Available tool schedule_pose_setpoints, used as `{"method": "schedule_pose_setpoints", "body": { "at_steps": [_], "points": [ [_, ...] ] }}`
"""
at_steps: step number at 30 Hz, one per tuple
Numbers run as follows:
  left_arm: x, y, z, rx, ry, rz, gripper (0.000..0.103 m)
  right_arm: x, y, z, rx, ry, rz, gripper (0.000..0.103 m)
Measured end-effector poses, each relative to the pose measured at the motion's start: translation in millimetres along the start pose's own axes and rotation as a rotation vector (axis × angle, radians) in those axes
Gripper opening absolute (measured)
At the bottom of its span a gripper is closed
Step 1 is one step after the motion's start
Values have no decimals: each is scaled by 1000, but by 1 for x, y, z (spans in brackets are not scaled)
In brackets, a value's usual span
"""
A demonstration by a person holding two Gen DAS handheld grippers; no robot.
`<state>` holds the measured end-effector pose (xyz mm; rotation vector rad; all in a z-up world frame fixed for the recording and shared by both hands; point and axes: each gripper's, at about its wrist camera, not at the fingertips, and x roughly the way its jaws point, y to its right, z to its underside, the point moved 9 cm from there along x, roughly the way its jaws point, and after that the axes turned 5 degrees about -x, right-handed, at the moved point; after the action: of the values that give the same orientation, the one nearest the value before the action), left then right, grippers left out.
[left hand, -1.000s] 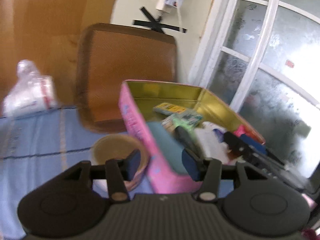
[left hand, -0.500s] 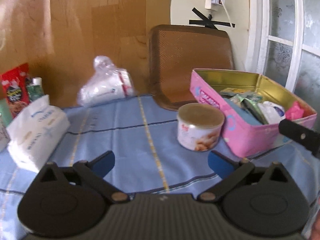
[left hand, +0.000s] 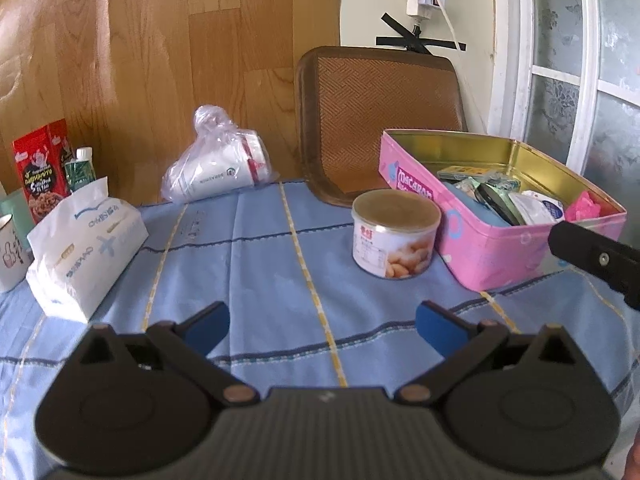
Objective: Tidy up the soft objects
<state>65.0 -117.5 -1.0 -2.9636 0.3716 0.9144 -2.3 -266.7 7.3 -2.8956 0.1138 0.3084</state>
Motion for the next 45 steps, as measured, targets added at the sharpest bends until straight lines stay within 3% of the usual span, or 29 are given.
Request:
{"method": "schedule_pose_setpoints", "body": {
  "at_steps": [22, 35, 45],
  "points": [
    [-6, 10, 10, 33, -14, 23, 103, -7, 0, 4, 12, -5, -2, 94],
    [2, 14, 18, 29, -60, 54, 103, 1, 6, 16, 53, -59, 0, 94],
    [7, 14, 20, 53, -74, 32, 103, 3, 5, 20, 56, -76, -3, 94]
  ]
}}
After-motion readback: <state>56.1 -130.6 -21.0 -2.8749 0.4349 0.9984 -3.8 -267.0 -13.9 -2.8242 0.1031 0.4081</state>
